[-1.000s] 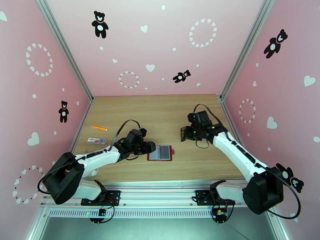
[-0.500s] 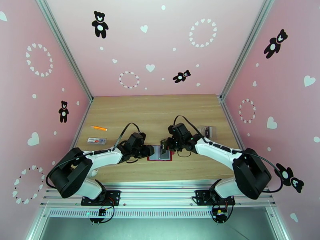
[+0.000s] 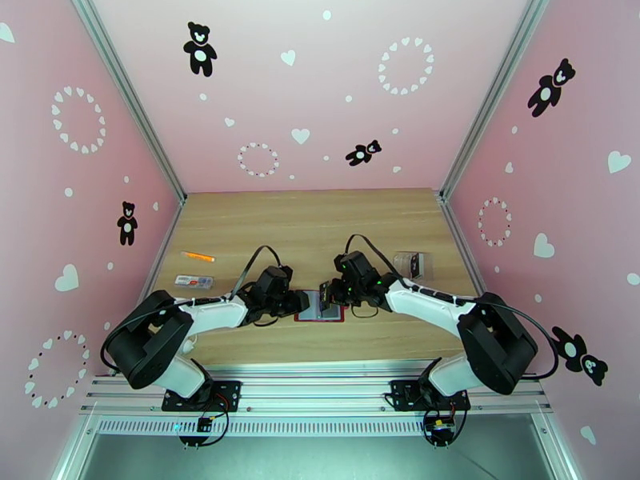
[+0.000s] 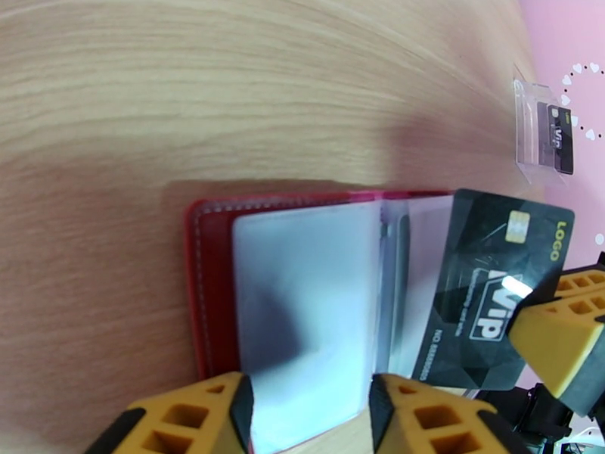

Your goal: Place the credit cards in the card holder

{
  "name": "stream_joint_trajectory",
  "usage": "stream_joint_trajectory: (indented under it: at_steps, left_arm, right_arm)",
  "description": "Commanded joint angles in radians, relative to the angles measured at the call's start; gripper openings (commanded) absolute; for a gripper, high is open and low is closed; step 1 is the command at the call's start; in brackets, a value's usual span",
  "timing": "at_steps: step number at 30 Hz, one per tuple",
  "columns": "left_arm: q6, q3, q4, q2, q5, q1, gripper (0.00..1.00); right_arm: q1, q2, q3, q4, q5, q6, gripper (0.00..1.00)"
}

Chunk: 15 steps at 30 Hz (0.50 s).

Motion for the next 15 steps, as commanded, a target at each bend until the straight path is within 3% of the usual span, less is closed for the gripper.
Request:
stream_joint_trajectory:
  at_steps: [1, 15]
  left_arm:
    - [-0.009, -0.018, 0.007, 0.012, 0.011, 0.008, 0.46]
    - [-0.006, -0.019, 0.008, 0.023, 0.010, 0.007, 0.43]
  right_arm:
    - [0.007, 0.016, -0.015, 0.022, 0.014, 0.007, 0.00]
    - [0.007, 0.069, -0.028, 0.069, -0.028, 0.047, 0.00]
